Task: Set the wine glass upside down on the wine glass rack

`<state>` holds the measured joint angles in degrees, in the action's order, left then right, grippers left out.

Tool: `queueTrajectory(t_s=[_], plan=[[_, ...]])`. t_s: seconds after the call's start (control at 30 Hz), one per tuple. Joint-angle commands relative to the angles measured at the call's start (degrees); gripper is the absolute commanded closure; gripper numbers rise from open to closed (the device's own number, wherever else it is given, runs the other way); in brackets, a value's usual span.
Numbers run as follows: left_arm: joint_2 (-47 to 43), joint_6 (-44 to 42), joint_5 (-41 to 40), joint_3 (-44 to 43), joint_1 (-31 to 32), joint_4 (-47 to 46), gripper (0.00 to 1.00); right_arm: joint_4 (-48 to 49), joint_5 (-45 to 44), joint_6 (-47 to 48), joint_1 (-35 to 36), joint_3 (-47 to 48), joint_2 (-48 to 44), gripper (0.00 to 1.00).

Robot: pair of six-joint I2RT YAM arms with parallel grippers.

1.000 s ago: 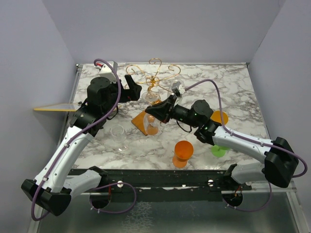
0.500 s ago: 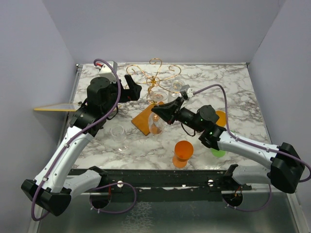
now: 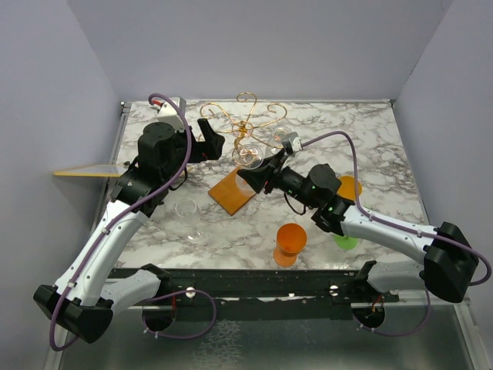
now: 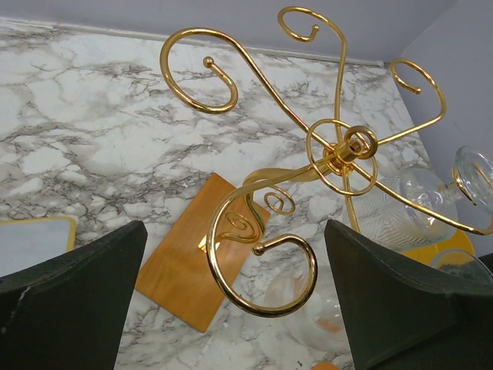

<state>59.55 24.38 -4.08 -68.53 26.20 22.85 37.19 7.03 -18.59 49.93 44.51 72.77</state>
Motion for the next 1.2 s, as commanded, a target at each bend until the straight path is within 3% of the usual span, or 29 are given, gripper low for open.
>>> queueTrajectory(t_s=[0.0, 0.4, 0.83, 1.17], plan=[[-1.13, -0.78, 0.82, -0.29, -0.4, 0.34, 0.01, 1.08, 0.27, 0.45, 0.24, -0.41, 0.27, 0.49], [-1.98, -1.52, 2.37, -1.6, -0.44, 1.43, 0.01, 0.7, 2.8, 1.11, 0.22, -2.7, -4.68, 0.24], [-4.79, -2.44, 1.66, -2.66, -0.44, 4.11, 0.01, -8.38, 3.63, 1.29, 0.18, -4.31, -13.54, 0.2], [-9.59, -3.18, -4.99, -4.3, -0.44, 9.0, 0.01, -40.27, -11.86, -0.66, 0.21, 5.79, -23.39, 0.29]])
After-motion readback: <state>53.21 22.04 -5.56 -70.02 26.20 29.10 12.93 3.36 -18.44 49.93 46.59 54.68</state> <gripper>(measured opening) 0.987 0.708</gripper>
